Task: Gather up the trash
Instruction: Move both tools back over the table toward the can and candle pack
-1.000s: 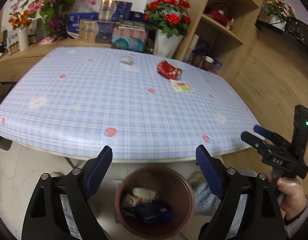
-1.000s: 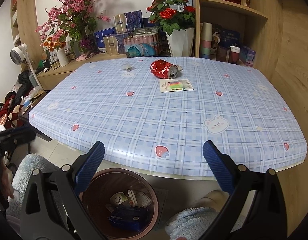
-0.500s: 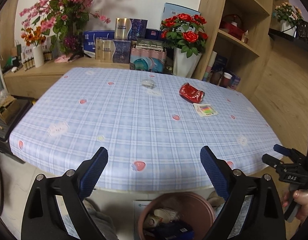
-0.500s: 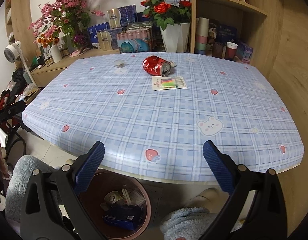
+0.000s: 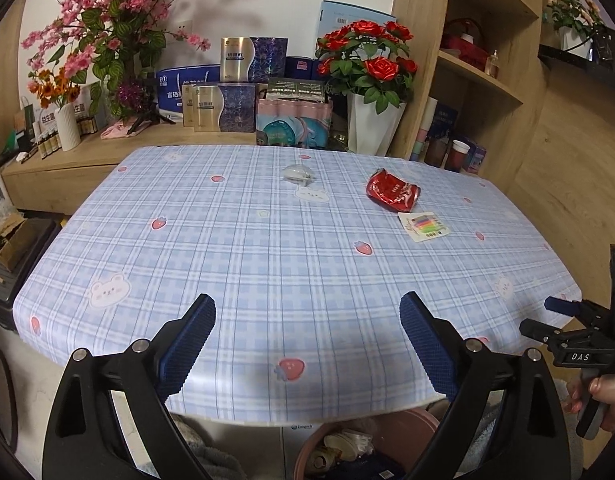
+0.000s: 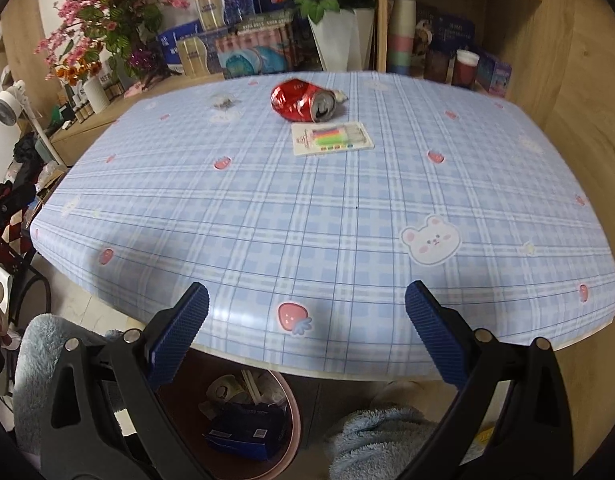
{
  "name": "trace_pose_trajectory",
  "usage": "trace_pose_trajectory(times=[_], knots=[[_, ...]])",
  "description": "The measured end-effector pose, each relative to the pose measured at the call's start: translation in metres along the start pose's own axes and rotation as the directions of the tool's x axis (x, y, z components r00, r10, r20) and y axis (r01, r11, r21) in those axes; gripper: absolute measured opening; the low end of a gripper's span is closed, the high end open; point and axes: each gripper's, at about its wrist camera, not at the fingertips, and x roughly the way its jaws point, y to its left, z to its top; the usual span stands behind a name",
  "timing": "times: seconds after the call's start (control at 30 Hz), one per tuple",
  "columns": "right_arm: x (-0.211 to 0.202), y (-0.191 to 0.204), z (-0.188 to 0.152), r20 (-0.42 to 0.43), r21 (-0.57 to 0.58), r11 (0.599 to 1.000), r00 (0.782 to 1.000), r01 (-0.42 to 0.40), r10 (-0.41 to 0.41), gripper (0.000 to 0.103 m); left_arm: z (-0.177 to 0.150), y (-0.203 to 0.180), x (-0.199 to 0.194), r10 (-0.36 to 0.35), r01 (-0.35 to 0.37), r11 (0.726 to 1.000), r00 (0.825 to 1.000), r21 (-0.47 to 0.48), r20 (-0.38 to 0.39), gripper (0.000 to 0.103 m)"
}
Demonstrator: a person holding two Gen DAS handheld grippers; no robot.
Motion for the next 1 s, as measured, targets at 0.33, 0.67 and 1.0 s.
trace_pose_trajectory(times=[0.33, 0.67, 1.0], knots=[[0.063, -0.01, 0.04, -0.09, 0.052, 0.998, 0.996, 0.029, -0.025, 0.097, 0.022, 0.02, 0.049, 0.001, -0.001, 1.0, 1.0, -0.002, -0.009, 0.091], [0.127, -0.027, 0.121, -0.094, 0.191, 0.977, 0.992, 0.098, -0.081, 0.097, 0.056, 0.047, 0.096, 0.034, -0.034, 0.999, 0.999, -0.009, 0.016, 0.091], [0.188, -0.064, 0.166, -0.166, 0.388, 0.883, 0.962, 0.266, -0.217, 0.097, 0.07, 0.06, 0.116, 0.041, -0.04, 0.999, 0.999, -0.026, 0.022, 0.091]])
